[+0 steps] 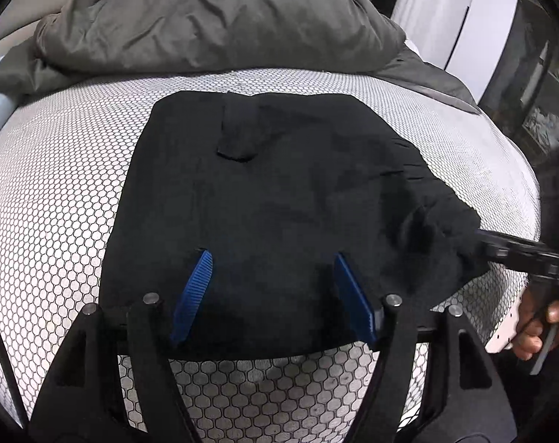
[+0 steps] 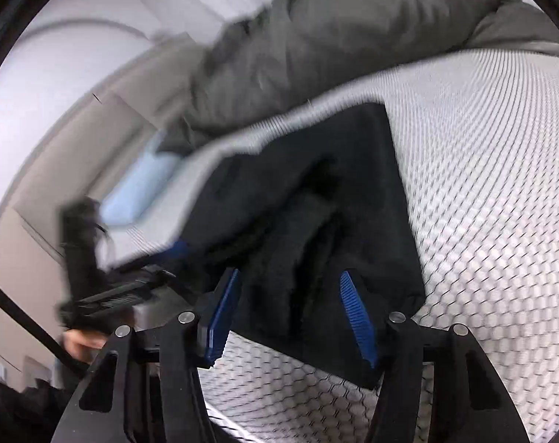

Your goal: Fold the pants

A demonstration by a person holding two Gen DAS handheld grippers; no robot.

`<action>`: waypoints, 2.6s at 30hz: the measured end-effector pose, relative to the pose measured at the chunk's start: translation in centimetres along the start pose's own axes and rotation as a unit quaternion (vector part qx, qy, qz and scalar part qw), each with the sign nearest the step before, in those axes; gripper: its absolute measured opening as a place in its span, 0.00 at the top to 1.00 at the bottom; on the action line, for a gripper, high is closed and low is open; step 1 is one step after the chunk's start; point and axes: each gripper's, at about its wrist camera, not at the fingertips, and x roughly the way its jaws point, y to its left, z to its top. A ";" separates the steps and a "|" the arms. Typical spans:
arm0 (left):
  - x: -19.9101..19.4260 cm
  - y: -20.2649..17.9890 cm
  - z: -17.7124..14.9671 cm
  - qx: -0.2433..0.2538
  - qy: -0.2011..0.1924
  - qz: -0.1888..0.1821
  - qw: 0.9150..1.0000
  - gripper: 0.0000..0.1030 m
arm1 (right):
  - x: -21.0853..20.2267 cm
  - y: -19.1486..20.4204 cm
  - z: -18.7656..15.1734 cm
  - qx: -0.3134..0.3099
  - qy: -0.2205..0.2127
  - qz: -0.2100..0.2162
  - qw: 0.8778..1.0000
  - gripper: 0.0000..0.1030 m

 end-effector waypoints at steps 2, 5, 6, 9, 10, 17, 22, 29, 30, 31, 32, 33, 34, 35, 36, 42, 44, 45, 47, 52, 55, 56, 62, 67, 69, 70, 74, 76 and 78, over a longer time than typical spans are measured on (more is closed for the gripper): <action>-0.3 0.4 -0.1 -0.008 0.002 -0.014 1.000 0.36 | 1.0 -0.3 0.1 0.013 0.008 0.011 1.000 0.46; -0.6 0.9 -0.1 -0.019 0.002 -0.030 0.999 0.36 | 2.3 -1.4 1.8 0.055 0.004 0.035 0.998 0.46; -0.7 0.9 -0.1 -0.019 0.002 -0.033 0.999 0.36 | 2.9 -2.0 2.5 0.075 0.004 0.042 0.996 0.46; -0.8 0.9 -0.2 -0.020 0.001 -0.033 0.999 0.36 | 4.8 -4.3 4.0 0.149 0.007 0.071 0.986 0.55; -0.7 1.0 -0.3 -0.022 0.001 -0.034 0.999 0.36 | 4.8 -4.6 4.3 0.161 -0.003 0.073 0.984 0.70; -1.0 1.0 -0.6 -0.027 -0.002 -0.042 0.999 0.36 | 2.6 1.1 6.8 -0.039 -0.084 -0.061 0.994 0.82; -1.3 1.3 -0.7 -0.030 -0.001 -0.039 0.999 0.36 | 2.2 -1.8 5.6 0.008 -0.050 -0.164 0.985 0.63; -4.0 2.9 -0.2 -0.060 -0.026 -0.055 0.996 0.36 | -3.0 -1.5 3.1 0.041 -0.077 0.022 0.996 0.50; -4.4 3.6 0.0 -0.067 -0.035 -0.053 0.996 0.36 | -2.5 -1.0 3.0 0.037 -0.063 0.039 0.997 0.50; -4.8 4.1 0.0 -0.074 -0.040 -0.051 0.995 0.36 | -2.1 -0.8 2.9 0.034 -0.051 0.048 0.997 0.50; -5.0 4.6 0.1 -0.081 -0.044 -0.050 0.994 0.36 | -1.2 -0.5 2.8 0.032 -0.034 0.055 0.997 0.50; -5.2 5.4 0.1 -0.093 -0.047 -0.045 0.994 0.36 | -0.2 -0.4 2.9 0.033 -0.019 0.056 0.998 0.50; -5.2 6.1 0.2 -0.102 -0.048 -0.040 0.993 0.36 | 0.9 -0.6 2.9 0.039 -0.001 0.053 0.998 0.50; -5.1 6.9 0.2 -0.114 -0.048 -0.033 0.992 0.36 | 2.5 -0.3 3.0 0.049 0.009 0.052 0.997 0.51; -5.1 7.4 0.2 -0.121 -0.047 -0.030 0.991 0.36 | 3.1 -0.6 3.1 0.062 0.015 0.053 0.997 0.53; -6.0 10.5 -0.2 -0.170 -0.058 -0.031 0.983 0.36 | 1.1 2.7 3.8 -0.007 -0.046 0.082 0.996 0.92; -6.7 10.7 -0.3 -0.165 -0.067 -0.034 0.983 0.36 | -1.7 4.7 3.5 -0.048 -0.077 0.080 0.993 0.92; -6.8 10.7 -0.4 -0.164 -0.068 -0.033 0.984 0.36 | -2.7 5.0 3.2 -0.056 -0.082 0.078 0.992 0.92; -6.6 10.7 -0.6 -0.161 -0.060 -0.030 0.985 0.36 | -3.9 4.5 2.0 -0.062 -0.080 0.061 0.993 0.92; -4.4 9.5 -0.7 -0.135 -0.012 -0.004 0.991 0.36 | 0.4 -1.6 -0.3 0.018 0.016 -0.062 0.998 0.92; -3.7 8.5 -0.6 -0.119 0.000 0.001 0.993 0.36 | -0.7 -1.2 -0.2 0.016 -0.006 -0.047 0.999 0.86; -3.6 8.1 -0.6 -0.112 0.002 0.001 0.994 0.36 | -1.7 -0.7 -0.1 0.009 -0.027 -0.039 0.999 0.84; -3.3 7.1 -0.7 -0.089 0.006 0.015 0.996 0.36 | -1.2 2.3 0.0 -0.020 -0.031 0.025 0.999 0.49; -3.4 7.5 -0.8 -0.095 0.006 0.013 0.995 0.36 | 2.7 2.7 0.4 -0.016 -0.005 -0.007 1.000 0.84; -3.5 7.0 -0.9 -0.099 -0.001 0.003 0.995 0.36 | 1.3 3.8 0.5 -0.043 -0.033 -0.002 0.999 0.92; -3.7 7.0 -0.9 -0.100 -0.004 0.000 0.995 0.36 | 0.8 4.2 0.5 -0.050 -0.044 0.000 0.998 0.92; -4.6 7.3 -1.3 -0.101 -0.007 -0.002 0.995 0.36 | -0.7 5.1 -0.1 -0.065 -0.050 0.014 0.997 0.93; -3.7 7.4 -1.4 -0.100 0.010 0.011 0.995 0.36 | 1.4 3.0 -0.9 -0.048 0.002 -0.025 0.999 0.92; -3.1 7.4 -1.4 -0.103 0.024 0.018 0.994 0.36 | 2.9 2.1 -1.3 -0.037 0.036 -0.038 0.998 0.92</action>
